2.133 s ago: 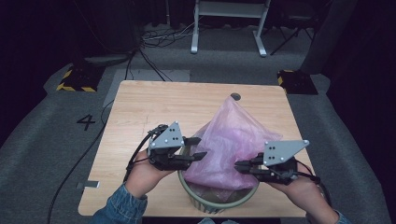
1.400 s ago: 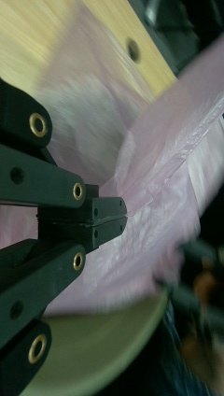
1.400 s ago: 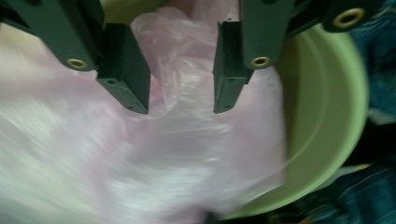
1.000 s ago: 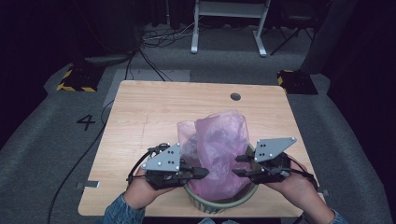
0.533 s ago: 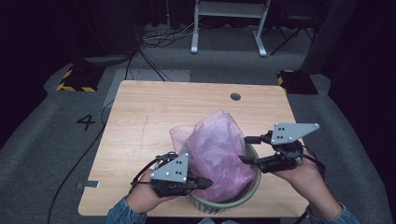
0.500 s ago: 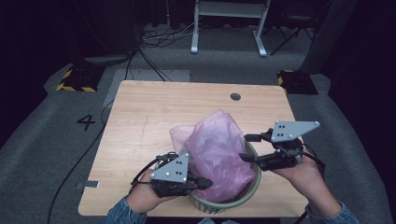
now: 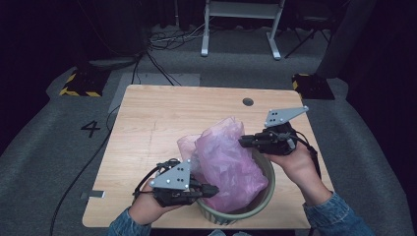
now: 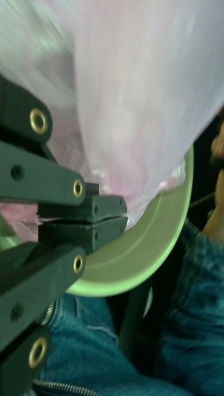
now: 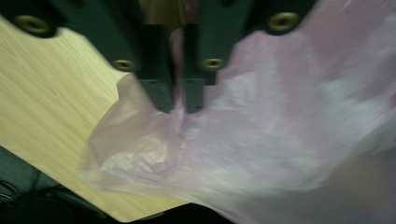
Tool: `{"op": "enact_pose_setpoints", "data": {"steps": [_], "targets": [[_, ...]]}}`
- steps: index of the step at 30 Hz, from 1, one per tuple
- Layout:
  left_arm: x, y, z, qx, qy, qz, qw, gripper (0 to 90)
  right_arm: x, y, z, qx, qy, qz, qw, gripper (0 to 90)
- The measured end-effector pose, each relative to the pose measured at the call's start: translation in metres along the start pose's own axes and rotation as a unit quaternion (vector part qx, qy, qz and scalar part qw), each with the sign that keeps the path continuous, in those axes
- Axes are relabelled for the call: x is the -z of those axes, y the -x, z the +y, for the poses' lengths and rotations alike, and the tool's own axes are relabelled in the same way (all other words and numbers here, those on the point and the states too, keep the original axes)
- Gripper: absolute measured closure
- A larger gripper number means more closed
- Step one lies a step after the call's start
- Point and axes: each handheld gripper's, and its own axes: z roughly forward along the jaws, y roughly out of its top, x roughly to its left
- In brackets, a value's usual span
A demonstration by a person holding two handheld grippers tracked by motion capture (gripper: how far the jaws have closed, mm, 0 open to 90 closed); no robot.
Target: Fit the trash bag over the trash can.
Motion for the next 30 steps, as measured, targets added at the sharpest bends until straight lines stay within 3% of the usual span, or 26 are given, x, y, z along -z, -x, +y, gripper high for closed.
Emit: {"op": "enact_pose_setpoints", "data": {"steps": [6,12,19,23,27,29,30], "targets": [[0.031,-0.011,-0.01,0.041,0.052,0.026,0.9975,71.1,0.007,-0.019,-0.003,0.047,0.011,0.008,0.9988,90.0],[0.052,-0.016,0.002,0.028,0.073,0.072,0.9943,67.1,0.008,-0.036,-0.01,0.07,0.001,0.028,0.9972,90.0],[0.061,-0.023,0.019,0.012,0.098,0.103,0.9898,63.8,0.009,-0.06,-0.013,0.104,-0.004,0.054,0.9931,89.9],[0.053,-0.029,0.023,0.011,0.091,0.099,0.9909,62.3,0.011,-0.066,-0.017,0.113,-0.004,0.059,0.9919,89.5],[0.036,-0.031,0.025,0.011,0.074,0.066,0.995,60.9,0.012,-0.066,-0.02,0.108,0.001,0.051,0.9929,86.9],[0.024,-0.028,0.025,0.004,0.052,0.04,0.9978,73.2,0.013,-0.064,-0.021,0.101,0.004,0.045,0.9939,85.4],[0.018,-0.025,0.025,-0.003,0.041,0.039,0.9984,79.8,0.014,-0.063,-0.022,0.096,0.005,0.042,0.9945,84.8]]}}
